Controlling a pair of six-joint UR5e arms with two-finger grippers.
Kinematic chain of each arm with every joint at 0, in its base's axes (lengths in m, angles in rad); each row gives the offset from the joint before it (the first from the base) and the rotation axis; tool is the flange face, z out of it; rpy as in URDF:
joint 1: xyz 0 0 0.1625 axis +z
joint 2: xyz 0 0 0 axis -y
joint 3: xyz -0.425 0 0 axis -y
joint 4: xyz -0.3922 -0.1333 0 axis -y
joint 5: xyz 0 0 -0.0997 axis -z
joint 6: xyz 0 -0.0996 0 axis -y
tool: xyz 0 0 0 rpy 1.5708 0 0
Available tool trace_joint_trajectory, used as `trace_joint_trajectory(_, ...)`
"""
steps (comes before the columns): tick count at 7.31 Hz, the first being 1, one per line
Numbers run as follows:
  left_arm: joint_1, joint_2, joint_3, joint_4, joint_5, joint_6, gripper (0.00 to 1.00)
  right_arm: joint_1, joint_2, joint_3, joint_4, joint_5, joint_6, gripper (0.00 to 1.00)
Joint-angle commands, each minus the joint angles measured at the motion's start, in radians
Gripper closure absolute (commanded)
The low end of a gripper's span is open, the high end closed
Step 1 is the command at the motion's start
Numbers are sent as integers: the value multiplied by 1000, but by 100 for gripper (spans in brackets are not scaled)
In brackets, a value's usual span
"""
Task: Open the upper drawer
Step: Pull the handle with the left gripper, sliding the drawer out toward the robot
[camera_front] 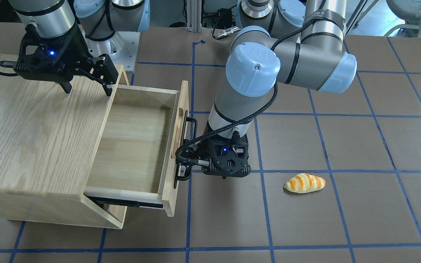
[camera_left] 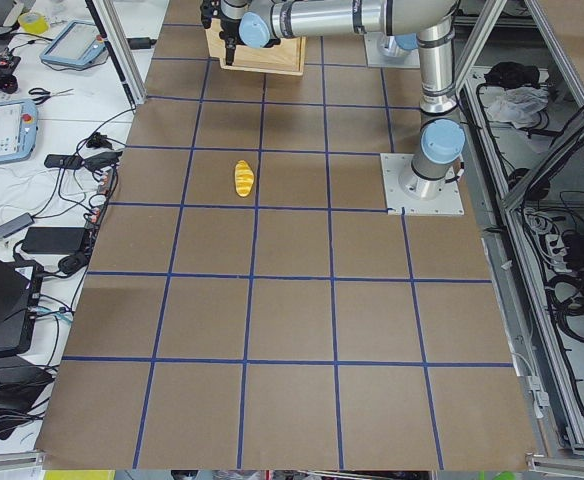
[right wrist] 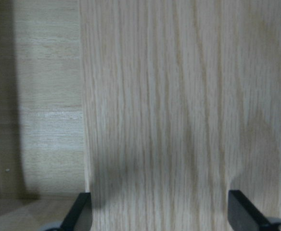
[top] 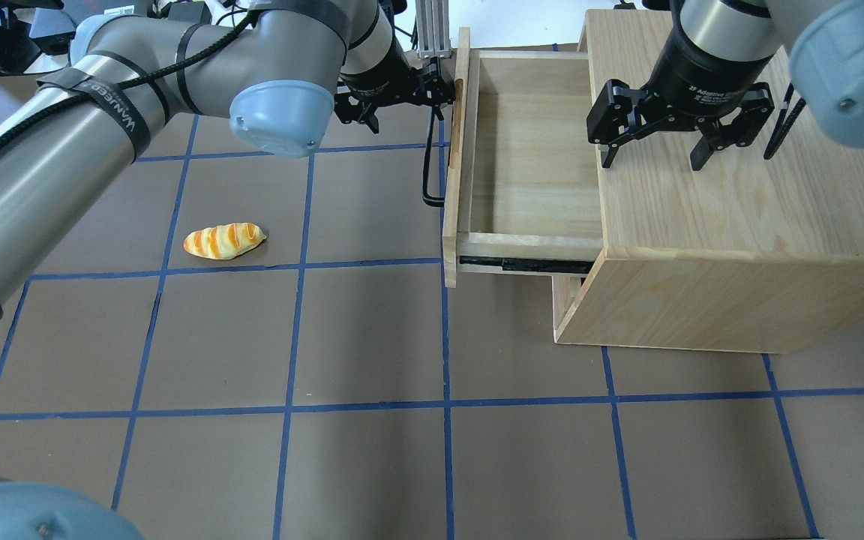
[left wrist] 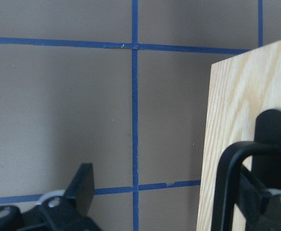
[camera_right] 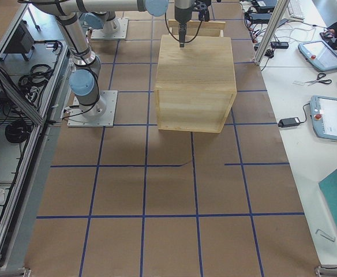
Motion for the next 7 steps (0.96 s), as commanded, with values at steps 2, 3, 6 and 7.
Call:
trace_joint_trajectory(2,46,7,0,-4,0,21,0,0,0,0,0,2,0,0)
trace_joint_trajectory(3,46,7,0,-4,1,25,0,0,0,0,0,0,0,0)
trace_joint_trajectory(6,76,13,0,-4,3,25,0,0,0,0,0,0,0,0)
trace_joint_trajectory(7,92,19,0,-24,3,25,0,0,0,0,0,0,0,0)
